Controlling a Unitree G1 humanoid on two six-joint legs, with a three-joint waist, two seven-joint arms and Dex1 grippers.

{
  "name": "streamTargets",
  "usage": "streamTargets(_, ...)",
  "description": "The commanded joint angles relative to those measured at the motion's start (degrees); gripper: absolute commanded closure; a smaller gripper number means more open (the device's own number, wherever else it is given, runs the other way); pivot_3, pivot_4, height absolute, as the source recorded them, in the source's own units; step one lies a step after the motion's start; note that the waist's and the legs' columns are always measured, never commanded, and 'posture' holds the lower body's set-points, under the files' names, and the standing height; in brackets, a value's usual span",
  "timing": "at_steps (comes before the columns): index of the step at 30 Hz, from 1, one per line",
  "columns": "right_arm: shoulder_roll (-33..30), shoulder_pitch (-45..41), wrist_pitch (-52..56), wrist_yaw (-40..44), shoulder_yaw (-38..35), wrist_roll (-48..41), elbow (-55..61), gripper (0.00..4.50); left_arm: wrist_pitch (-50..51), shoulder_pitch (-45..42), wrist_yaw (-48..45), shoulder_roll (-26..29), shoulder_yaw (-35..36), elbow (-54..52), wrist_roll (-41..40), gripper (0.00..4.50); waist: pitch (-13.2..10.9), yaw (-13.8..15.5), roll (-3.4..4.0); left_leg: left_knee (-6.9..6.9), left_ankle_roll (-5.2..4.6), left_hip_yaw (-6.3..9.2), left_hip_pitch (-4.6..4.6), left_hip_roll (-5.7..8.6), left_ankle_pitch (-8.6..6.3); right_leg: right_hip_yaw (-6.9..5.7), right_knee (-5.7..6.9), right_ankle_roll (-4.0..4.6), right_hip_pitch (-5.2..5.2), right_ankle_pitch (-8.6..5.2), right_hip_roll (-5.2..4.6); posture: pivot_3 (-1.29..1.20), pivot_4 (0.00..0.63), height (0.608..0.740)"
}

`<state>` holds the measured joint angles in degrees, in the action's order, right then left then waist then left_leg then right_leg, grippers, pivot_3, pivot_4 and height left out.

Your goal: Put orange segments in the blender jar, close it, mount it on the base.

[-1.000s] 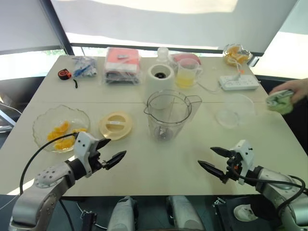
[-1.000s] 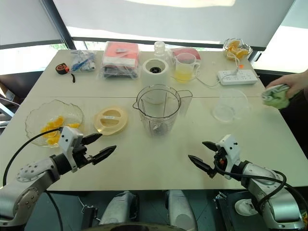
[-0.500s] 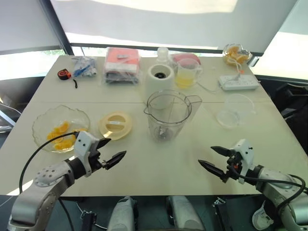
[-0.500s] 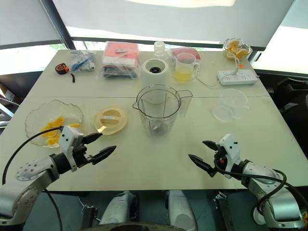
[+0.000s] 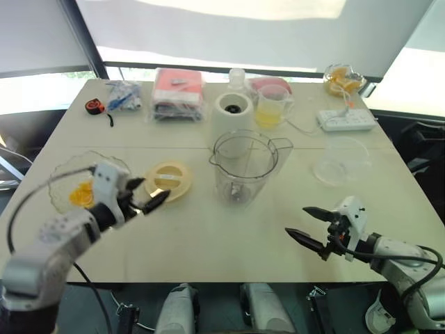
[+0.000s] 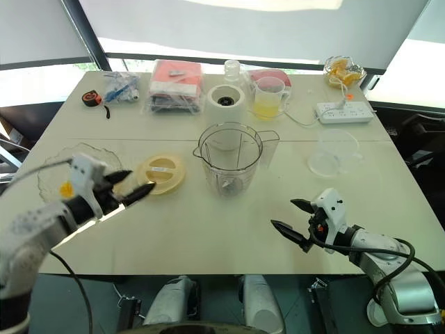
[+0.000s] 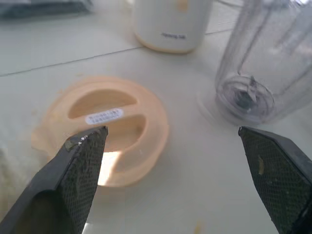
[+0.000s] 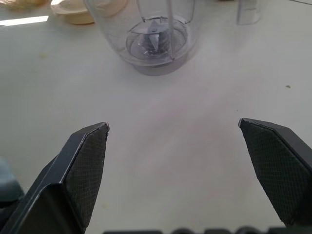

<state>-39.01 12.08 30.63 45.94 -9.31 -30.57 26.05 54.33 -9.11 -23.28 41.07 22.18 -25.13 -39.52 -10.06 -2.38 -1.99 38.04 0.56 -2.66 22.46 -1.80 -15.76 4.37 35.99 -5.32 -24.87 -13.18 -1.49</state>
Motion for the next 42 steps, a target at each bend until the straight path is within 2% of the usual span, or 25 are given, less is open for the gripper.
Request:
streamTargets(1,0.42,0.73,3.27,-0.2,1.29,-3.94,6.23,0.0,7.56,-5.88,3.16,5.41,3.33,4.08,0.32,0.03,0.02,-0.26,0.03,-0.02,0.0,0.01,-0.05,-0.02,0.0,0.01,0.04,0.02,0.0,0.01,-0.01,0.0,0.15,0.74)
streamTargets(3,0.75,0.8,5.09,-0.7,2.94,-5.29,8.47,0.0,14.1,-10.54,5.56,8.4,2.48,8.3,1.55,0.03,0.0,-0.23,0.0,-0.07,0.0,-0.01,-0.05,0.0,0.0,0.02,0.04,0.01,-0.01,0.01,-0.01,0.0,0.15,0.74)
streamTargets(5,0.88,0.58,5.98,-1.2,3.71,-5.7,9.32,0.0,18.07,-13.58,7.2,8.69,2.11,10.44,1.72,0.03,-0.01,-0.15,-0.01,-0.07,0.0,0.01,-0.04,0.0,0.0,0.01,0.05,0.01,-0.01,0.01,-0.02,0.0,0.15,0.74)
streamTargets(7,1.1,0.15,6.51,-1.78,4.37,-5.73,9.61,0.0,24.96,-19.31,12.04,4.2,3.53,12.48,2.4,0.03,-0.05,0.03,-0.12,-0.05,0.0,0.0,-0.03,0.01,0.0,0.01,0.04,0.01,0.0,0.01,-0.04,0.0,0.15,0.74)
streamTargets(9,0.52,0.14,7.95,-1.68,4.33,-7.11,10.87,0.0,33.32,-25.03,18.5,-1.87,6.33,14.28,6.17,0.03,-0.08,0.6,-0.2,0.06,0.01,0.01,-0.03,0.04,0.0,-0.04,0.03,-0.01,0.13,0.02,-0.1,0.0,0.15,0.74)
streamTargets(11,-0.64,0.6,9.39,-1.01,3.78,-8.68,12.47,0.0,37.48,-28.1,23.39,-6.39,8.6,15.11,10.45,0.03,-0.07,1.1,-0.27,0.15,0.01,0.04,-0.04,0.07,0.0,-0.06,0.02,-0.02,0.21,0.03,-0.12,0.0,0.15,0.74)
streamTargets(13,-1.28,0.67,10.21,-1.07,3.39,-9.53,13.43,0.0,38.17,-28.81,25.81,-8.47,7.87,15.69,12.09,0.03,-0.08,1.05,-0.33,0.15,0.01,0.04,-0.04,0.11,0.0,-0.05,0.02,-0.04,0.2,0.05,-0.1,0.0,0.15,0.74)
streamTargets(16,-1.71,0.17,10.82,-1.65,3.23,-10.09,13.75,0.0,38.17,-30.73,30.28,-13.34,10.89,17.93,14.12,0.03,-0.09,1.33,-0.35,0.08,0.02,0.11,-0.05,0.07,0.0,-0.09,0.05,-0.17,0.16,0.12,-0.06,0.0,0.15,0.74)
streamTargets(19,-2.01,-0.27,10.74,-1.9,3.12,-9.86,13.42,0.0,38.17,-31.1,33.34,-16.0,12.49,19.01,15.78,0.03,-0.09,1.41,-0.37,0.08,0.03,0.11,-0.05,0.08,0.01,-0.16,0.08,-0.13,0.16,0.11,-0.05,0.0,0.15,0.74)
streamTargets(26,-2.59,-0.37,9.93,-1.95,3.58,-8.53,12.34,0.0,38.17,-36.51,41.0,-24.4,23.49,23.32,18.35,0.03,-0.06,1.65,-0.46,0.11,0.04,0.15,-0.04,0.11,0.01,-0.15,0.06,-0.15,0.2,0.13,-0.1,0.0,0.15,0.74)
streamTargets(33,-2.41,-0.98,11.08,-2.93,3.51,-9.88,14.0,0.0,38.17,-37.98,46.09,-27.94,25.88,24.76,20.08,0.03,-0.05,1.61,-0.47,0.1,0.04,0.15,-0.04,0.12,0.01,-0.16,0.06,-0.22,0.2,0.17,-0.1,0.0,0.15,0.74)
streamTargets(42,-2.62,-0.46,11.14,-3.38,3.16,-10.18,14.29,0.0,38.17,-40.72,50.42,-28.76,29.11,25.37,24.22,0.03,-0.05,1.63,-0.5,0.11,0.06,0.12,-0.03,0.13,0.01,-0.16,0.07,-0.22,0.2,0.17,-0.1,0.0,0.15,0.74)
